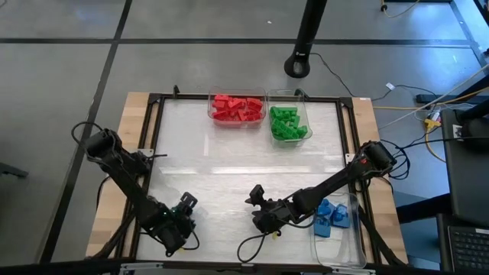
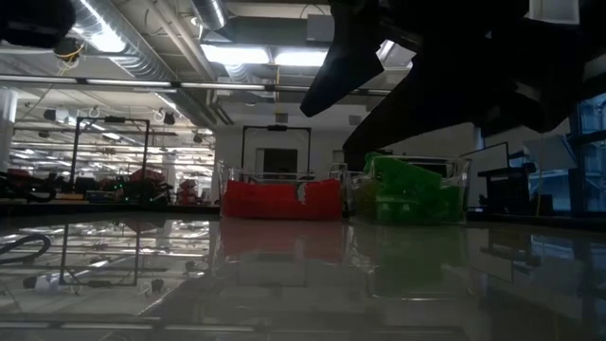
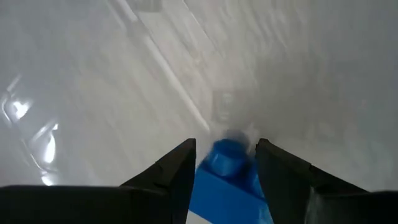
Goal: Sort blocks
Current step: Put the blue game piece into the bottom transparent bin
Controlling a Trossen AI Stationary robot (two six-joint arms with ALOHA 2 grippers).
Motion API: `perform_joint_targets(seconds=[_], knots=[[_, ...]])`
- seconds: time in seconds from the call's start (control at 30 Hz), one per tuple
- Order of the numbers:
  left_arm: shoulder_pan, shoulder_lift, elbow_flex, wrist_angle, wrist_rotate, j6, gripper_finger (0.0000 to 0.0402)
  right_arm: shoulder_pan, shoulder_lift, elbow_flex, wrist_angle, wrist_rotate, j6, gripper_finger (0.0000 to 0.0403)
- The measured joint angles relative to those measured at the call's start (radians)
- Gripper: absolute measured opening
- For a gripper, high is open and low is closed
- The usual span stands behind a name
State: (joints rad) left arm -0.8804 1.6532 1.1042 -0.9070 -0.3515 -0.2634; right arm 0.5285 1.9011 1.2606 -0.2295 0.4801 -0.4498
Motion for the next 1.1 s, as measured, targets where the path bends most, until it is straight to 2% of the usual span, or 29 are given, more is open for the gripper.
perform_joint_targets(seconds=[0.13,0.27,0.43,0.67,0.87,0.97,1.1], knots=[[0.031,0.009,0.000,-0.003,0.002,0.058,0.0155,0.000,0.000,0.000,0.000,0.002,0.000,0.0273],[0.064,0.009,0.000,-0.020,0.055,0.085,0.0155,0.000,0.000,0.000,0.000,0.002,0.000,0.0273],[0.084,0.004,0.000,-0.044,0.104,0.036,0.0155,0.000,0.000,0.000,0.000,0.002,0.000,0.0273],[0.060,-0.061,0.008,-0.129,0.184,-0.311,0.0155,0.000,0.000,0.000,0.000,0.002,0.000,0.0273],[0.004,-0.097,0.009,-0.099,0.185,-0.786,0.0155,0.000,0.000,0.000,0.000,0.002,-0.001,0.0273],[-0.004,-0.095,0.002,-0.071,0.171,-0.874,0.0155,0.000,0.000,0.000,0.001,0.005,0.000,0.0273],[-0.002,-0.094,0.000,-0.031,0.166,-0.847,0.0155,0.000,0.000,0.000,0.000,0.006,-0.001,0.0273]])
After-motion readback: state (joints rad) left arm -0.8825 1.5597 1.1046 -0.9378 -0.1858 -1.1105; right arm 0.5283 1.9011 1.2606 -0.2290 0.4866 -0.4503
